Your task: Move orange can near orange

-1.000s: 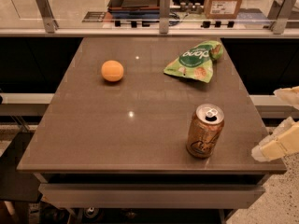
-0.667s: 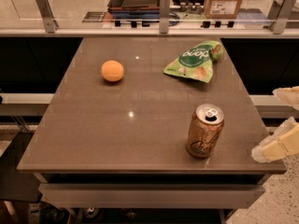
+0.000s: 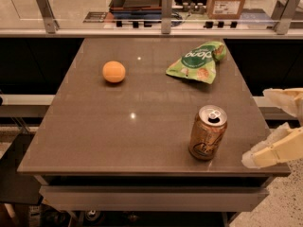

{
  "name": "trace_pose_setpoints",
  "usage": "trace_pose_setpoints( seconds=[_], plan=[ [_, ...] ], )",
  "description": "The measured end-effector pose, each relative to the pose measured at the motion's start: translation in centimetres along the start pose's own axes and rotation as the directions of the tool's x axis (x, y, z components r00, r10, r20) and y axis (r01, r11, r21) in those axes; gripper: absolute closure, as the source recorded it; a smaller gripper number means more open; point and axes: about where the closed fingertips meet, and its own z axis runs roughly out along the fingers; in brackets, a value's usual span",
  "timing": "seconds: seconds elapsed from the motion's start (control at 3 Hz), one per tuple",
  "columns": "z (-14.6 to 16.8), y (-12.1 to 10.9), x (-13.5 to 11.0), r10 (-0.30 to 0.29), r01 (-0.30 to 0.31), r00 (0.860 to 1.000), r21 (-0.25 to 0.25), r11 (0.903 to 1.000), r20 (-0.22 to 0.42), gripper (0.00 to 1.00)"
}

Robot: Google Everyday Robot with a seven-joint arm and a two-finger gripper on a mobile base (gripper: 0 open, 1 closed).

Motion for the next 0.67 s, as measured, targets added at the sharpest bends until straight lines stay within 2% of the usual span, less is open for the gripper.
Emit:
trace_pose_setpoints(
  seconds=[0.67],
  plan=[
    [3.9,2.4,-1.1,-0.033,0.039,0.993,-0.052,0.9979,0.11,0.0]
  ],
)
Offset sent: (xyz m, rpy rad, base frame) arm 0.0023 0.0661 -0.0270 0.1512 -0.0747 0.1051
